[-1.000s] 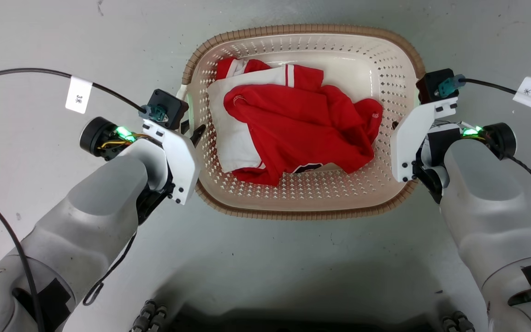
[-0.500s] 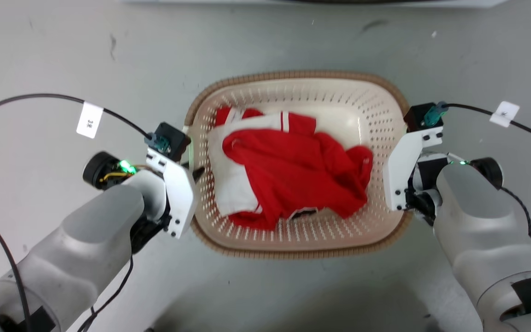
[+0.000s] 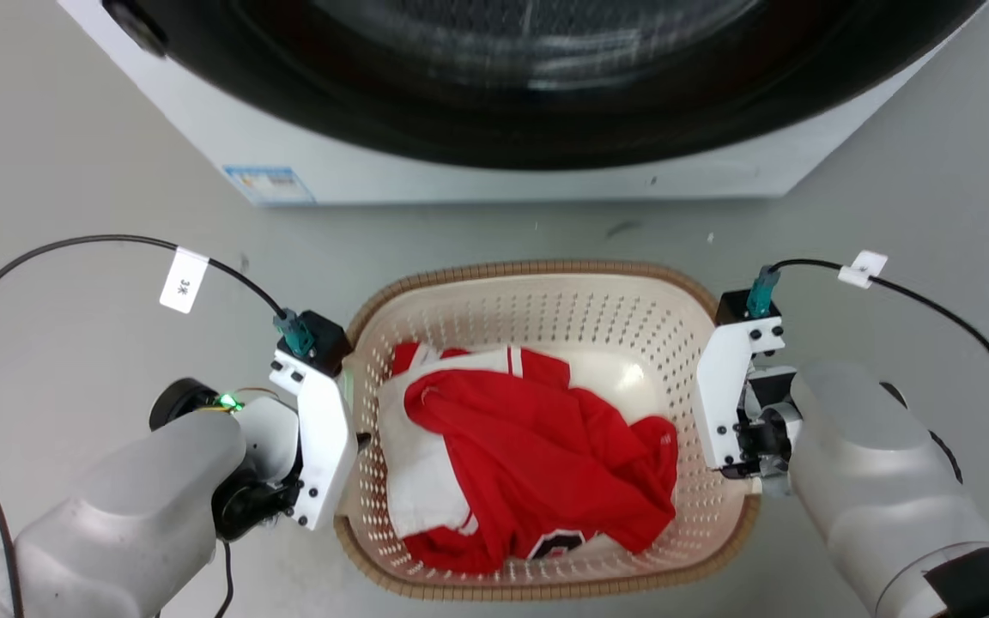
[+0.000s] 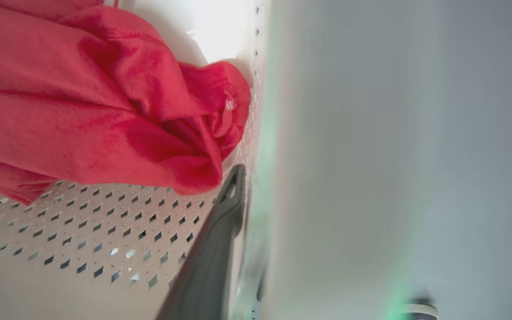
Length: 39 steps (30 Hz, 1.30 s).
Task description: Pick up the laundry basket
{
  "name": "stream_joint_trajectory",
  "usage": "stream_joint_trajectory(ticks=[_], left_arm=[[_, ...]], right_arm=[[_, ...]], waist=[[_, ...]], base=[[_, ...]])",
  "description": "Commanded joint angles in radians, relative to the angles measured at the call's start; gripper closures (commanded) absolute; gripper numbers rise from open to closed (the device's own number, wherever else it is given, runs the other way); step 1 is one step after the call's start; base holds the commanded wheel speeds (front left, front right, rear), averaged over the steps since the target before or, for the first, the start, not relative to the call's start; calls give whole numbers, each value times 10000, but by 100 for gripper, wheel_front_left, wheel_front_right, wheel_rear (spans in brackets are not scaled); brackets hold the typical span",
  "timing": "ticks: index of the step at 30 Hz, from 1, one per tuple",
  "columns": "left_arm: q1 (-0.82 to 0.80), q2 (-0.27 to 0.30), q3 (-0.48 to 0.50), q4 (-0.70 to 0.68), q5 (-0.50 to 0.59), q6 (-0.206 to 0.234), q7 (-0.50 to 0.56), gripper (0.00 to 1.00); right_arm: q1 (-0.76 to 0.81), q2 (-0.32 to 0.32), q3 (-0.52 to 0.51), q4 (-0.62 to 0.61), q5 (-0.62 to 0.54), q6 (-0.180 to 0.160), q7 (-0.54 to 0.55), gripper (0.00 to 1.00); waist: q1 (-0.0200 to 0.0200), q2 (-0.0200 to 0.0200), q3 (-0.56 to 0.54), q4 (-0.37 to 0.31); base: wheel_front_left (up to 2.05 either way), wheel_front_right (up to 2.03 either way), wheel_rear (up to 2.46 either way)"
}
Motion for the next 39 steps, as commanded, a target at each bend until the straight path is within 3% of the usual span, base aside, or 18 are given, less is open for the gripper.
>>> stream_joint_trajectory(ticks=[1, 7, 22, 39], left_arm=[[106, 359, -35, -162, -62, -37, 264, 100], [277, 557, -24, -596, -1148, -39, 1098, 100], [1085, 964, -36, -750, -2211, -39, 3413, 100], [1165, 870, -34, -687, -2427, -39, 4043, 100]], right_arm=[[134, -277, 182, 67, -9, -7, 313, 100], [406, -268, 663, 17, 411, -5, 1341, 100], [1072, -275, 1985, -1032, 1698, 7, 2808, 100], [1152, -257, 2670, -1016, 2604, 10, 3021, 100]], waist=[[1, 0, -1126, -183], [1, 0, -2293, -241], [1, 0, -4308, -629], [1, 0, -4807, -694]], base=[[0, 0, 0], [0, 0, 0], [0, 0, 0], [0, 0, 0]])
